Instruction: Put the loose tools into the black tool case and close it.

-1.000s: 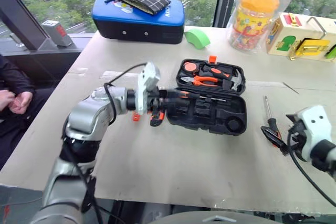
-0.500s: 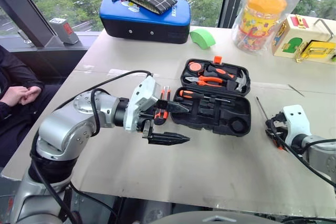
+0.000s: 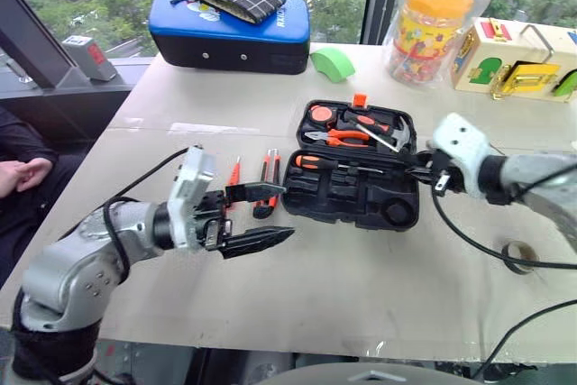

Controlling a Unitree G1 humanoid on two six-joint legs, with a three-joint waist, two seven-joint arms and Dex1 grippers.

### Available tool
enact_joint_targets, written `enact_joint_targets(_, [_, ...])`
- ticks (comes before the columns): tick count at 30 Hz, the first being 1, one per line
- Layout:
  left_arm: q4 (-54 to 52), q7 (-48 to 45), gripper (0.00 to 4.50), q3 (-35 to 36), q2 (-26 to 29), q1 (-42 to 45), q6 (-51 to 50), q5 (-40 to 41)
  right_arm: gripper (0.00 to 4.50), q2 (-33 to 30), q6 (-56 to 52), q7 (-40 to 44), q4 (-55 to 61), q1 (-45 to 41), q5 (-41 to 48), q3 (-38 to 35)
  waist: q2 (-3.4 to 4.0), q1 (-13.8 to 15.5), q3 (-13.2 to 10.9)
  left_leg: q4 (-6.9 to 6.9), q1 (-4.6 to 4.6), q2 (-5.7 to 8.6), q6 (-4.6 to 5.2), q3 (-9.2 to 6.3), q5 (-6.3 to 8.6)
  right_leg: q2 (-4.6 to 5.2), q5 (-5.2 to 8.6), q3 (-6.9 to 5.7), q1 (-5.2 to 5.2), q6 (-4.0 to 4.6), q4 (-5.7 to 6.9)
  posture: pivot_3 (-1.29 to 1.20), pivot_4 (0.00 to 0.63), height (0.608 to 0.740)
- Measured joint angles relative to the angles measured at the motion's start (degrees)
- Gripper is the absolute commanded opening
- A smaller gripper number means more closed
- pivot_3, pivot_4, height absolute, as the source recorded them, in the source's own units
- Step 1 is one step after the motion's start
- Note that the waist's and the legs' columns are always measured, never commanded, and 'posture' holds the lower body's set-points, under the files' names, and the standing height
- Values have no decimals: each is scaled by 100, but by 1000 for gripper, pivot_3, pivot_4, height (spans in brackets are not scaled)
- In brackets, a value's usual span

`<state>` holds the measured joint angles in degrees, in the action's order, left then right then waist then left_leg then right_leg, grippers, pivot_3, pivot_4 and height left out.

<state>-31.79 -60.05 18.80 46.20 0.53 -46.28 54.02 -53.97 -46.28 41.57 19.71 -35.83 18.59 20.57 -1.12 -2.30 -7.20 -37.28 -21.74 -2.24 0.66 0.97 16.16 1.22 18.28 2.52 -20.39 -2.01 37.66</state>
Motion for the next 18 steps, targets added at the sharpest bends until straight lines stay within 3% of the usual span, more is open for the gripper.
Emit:
enact_joint_targets(2, [-155,17,4500,279,98,-285,32,24,668,169,814,536,-744,-345,-591,590,-4,46,-2,-1,0,8,0,0,0,18,0,-10,-5,0,-4,0,150,740])
enact_joint_targets(6, [-428,177,4500,680,123,-768,59,109,668,546,1675,1228,-1623,-582,-1160,1063,-5,119,-1,2,-9,8,0,0,1,31,0,-19,-7,0,-4,0,150,740])
enact_joint_targets(18, [-1151,740,4500,1181,60,-1606,226,357,668,1060,1977,2050,-2464,-826,-1728,942,-6,137,4,15,-1,8,-1,0,2,45,0,-31,-6,5,-1,0,150,740])
